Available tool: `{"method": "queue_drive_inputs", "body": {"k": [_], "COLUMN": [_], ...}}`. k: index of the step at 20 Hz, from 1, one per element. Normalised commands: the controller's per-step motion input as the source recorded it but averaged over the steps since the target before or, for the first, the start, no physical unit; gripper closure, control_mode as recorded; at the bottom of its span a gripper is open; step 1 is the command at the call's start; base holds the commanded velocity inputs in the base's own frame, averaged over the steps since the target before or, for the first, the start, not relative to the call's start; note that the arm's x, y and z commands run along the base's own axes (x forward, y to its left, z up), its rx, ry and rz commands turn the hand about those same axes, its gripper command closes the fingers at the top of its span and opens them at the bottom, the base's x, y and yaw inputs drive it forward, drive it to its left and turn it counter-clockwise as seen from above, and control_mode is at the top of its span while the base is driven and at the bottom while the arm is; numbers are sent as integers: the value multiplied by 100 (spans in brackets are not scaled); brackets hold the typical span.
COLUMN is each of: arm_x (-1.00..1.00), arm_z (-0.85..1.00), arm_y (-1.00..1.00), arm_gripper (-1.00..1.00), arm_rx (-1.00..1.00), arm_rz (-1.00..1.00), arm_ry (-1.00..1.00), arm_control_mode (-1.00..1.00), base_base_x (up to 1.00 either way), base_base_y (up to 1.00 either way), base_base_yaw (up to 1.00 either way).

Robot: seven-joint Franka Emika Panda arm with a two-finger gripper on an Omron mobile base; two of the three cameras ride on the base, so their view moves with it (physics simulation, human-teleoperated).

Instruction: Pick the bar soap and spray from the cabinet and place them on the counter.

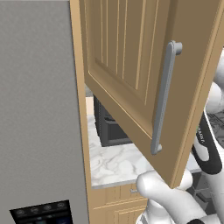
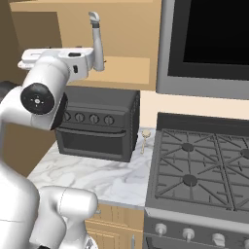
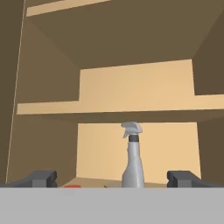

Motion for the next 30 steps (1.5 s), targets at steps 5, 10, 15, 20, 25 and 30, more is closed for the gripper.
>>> {"method": "queue_drive_inputs", "body": {"k": [5,10,15,20,25,30], "arm_x": [36,35,26,25,22,27], "arm_z": [0,0,0,0,0,0], "arm_y": [0,0,0,0,0,0], "arm_gripper": [-100,-100,-100,-100,-100,-100], "arm_rx": [0,0,0,0,0,0], "arm_rz": [0,0,0,0,0,1], "arm_ry": [4,2,-1,-3,-3,0], "arm_control_mode": [-100,-100,-100,-100,-100,-100], "base_base_x": [0,0,0,0,0,0], "base_base_y": [0,0,0,0,0,0], "base_base_yaw": [0,0,0,0,0,0]}}
